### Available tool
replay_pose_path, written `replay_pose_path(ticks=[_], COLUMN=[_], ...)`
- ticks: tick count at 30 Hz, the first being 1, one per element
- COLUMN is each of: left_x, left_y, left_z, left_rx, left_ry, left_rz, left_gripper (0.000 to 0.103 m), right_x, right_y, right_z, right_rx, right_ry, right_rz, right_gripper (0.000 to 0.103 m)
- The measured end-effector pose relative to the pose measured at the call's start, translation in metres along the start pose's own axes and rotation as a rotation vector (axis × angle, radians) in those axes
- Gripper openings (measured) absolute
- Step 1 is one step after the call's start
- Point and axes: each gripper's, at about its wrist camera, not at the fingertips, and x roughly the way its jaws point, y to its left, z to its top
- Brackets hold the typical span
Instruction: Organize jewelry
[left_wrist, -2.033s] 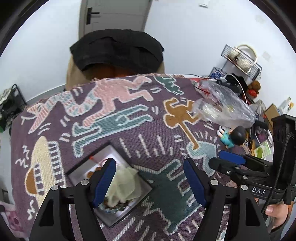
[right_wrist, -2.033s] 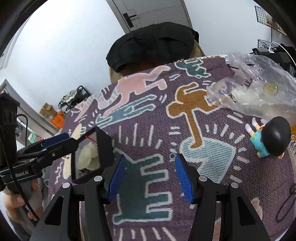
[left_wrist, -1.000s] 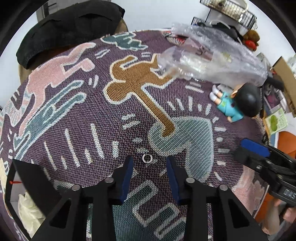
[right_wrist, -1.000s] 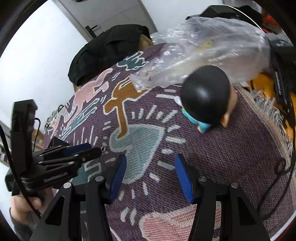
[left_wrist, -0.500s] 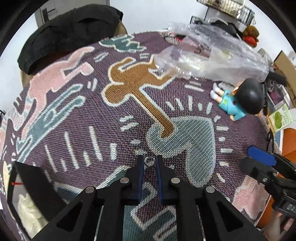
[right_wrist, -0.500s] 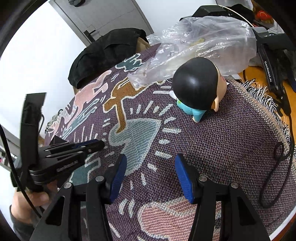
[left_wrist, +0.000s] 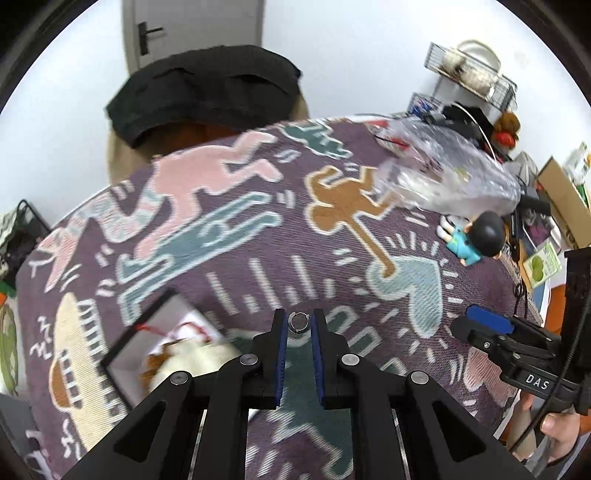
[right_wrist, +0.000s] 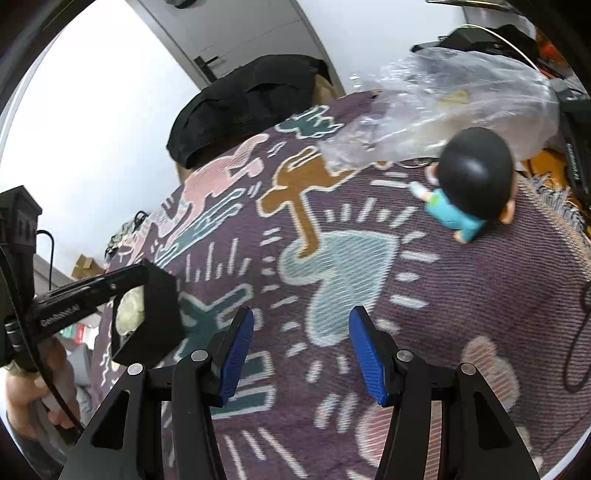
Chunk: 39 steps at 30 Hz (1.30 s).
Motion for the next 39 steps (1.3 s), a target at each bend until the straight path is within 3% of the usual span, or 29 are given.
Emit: replay_pose_path(ticks=[9, 15, 18, 20, 22, 36, 39], left_x=[-0.021, -0.027, -0.028, -0.035, -0.044, -0.103, -0.117], left_y=[0.048, 0.063, 0.071, 0.077, 0.086, 0.126, 0.134], left_z=[-0.02, -0.029, -0.033, -0.037, -0.043, -0.091, -0.104], left_rx=[-0.08, -0.106, -0.117, -0.131, -0.152, -0.263, -0.298], left_ry=[-0.024, -0.03, -0.004, -0.032, -0.065, -0.189, -0.237], left_rz=[0.013, -0.04, -0.047, -0.045, -0.036, 0.023, 0.034], left_gripper=[0.013, 0.014, 0.029, 0.051, 0.058, 0.059, 0.067], right_x=[0.011, 0.018, 0.021, 0.021, 0.02, 0.017, 0.012], right_y=[0.043, 0.064, 0.075, 0.083, 0.091, 0.13, 0.133], right_z=[-0.004, -0.005, -0.005, -0.004, -0.002, -0.008, -0.009], right_rx=[-0.063, -0.093, -0.105, -0.115, -0.126, -0.19, -0.208], right_ry=[0.016, 0.03, 0.036, 0.036, 0.029, 0.022, 0.01], right_rz=[0.025, 0.032, 0.04, 0.042, 0.045, 0.082, 0.067], right_gripper=[0.055, 0.055, 0.055, 0.055, 0.055, 0.055, 0.055])
